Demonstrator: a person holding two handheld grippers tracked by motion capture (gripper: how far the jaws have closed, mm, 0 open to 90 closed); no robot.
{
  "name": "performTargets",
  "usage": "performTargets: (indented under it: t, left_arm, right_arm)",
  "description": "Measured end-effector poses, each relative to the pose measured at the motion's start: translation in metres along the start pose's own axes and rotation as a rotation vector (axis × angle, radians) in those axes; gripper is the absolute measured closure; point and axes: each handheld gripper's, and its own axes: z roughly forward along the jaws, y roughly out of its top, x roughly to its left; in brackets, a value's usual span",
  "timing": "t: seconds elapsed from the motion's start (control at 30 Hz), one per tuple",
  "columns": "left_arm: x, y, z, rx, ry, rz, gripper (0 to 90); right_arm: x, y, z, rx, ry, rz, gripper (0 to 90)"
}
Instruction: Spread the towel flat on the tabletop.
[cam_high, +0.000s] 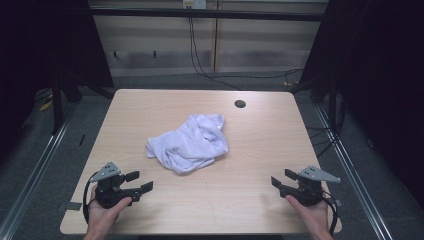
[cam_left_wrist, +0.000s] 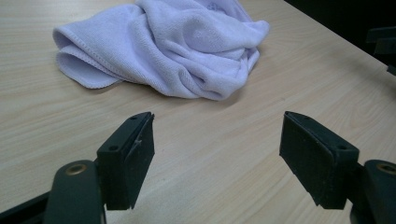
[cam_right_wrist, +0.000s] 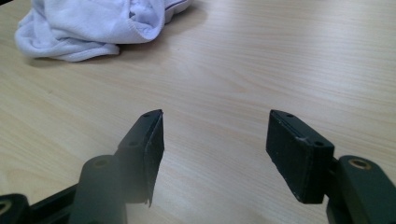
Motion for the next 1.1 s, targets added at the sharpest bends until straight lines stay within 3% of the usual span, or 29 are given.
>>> performTargets:
  t: [0.13,0.43,0.47,0.5,0.6,0.7,0.73,0.8,0.83,0.93,0.97,1.03,1.07,1.1]
  left_arm:
    - [0.001,0.001,0.003,0.006,0.008,-0.006,26.3]
    - [0.004,0.005,0.005,-0.004,-0.007,-0.021,32.8]
    - [0.003,0.009,0.004,-0.009,0.006,0.009,32.8]
    - [0.003,0.019,0.003,-0.028,0.051,0.078,35.0]
    - [0.007,0.028,0.005,-0.015,0.014,0.065,35.4]
    - [0.012,0.040,0.012,0.010,0.041,0.118,36.7]
    - [0.020,0.049,0.018,0.021,0.016,0.100,37.6]
    - [0.022,0.054,0.022,0.015,0.018,0.097,37.9]
    - [0.025,0.064,0.030,0.016,0.022,0.096,38.2]
    - [0.026,0.074,0.039,0.010,0.023,0.107,39.3]
    - [0.026,0.083,0.050,0.028,0.007,0.121,40.3]
    - [0.026,0.087,0.056,0.041,0.006,0.130,40.4]
    - [0.028,0.094,0.068,0.053,-0.013,0.142,45.2]
    - [0.028,0.094,0.068,0.053,-0.013,0.142,48.7]
  right_arm:
    - [-0.001,0.000,0.001,0.016,0.026,0.002,37.1]
    - [-0.002,-0.001,0.000,0.041,0.038,0.007,35.7]
    - [-0.001,-0.001,-0.001,0.043,0.046,0.010,35.7]
    - [0.001,-0.001,-0.001,0.044,0.052,0.000,35.7]
    - [0.003,0.000,0.001,0.066,0.081,-0.003,35.7]
    - [0.007,0.001,0.001,0.060,0.110,-0.015,35.5]
    - [0.008,0.001,0.002,0.068,0.111,-0.026,35.5]
    - [0.009,0.001,0.004,0.082,0.119,-0.034,35.5]
    - [0.009,0.001,0.005,0.083,0.113,-0.043,35.4]
    - [0.008,0.001,0.006,0.093,0.120,-0.037,35.1]
    - [0.008,0.001,0.006,0.094,0.125,-0.040,34.9]
    - [0.008,0.000,0.006,0.097,0.127,-0.041,34.4]
    - [0.009,0.000,0.006,0.100,0.129,-0.049,34.2]
    - [0.009,0.000,0.006,0.100,0.129,-0.049,34.2]
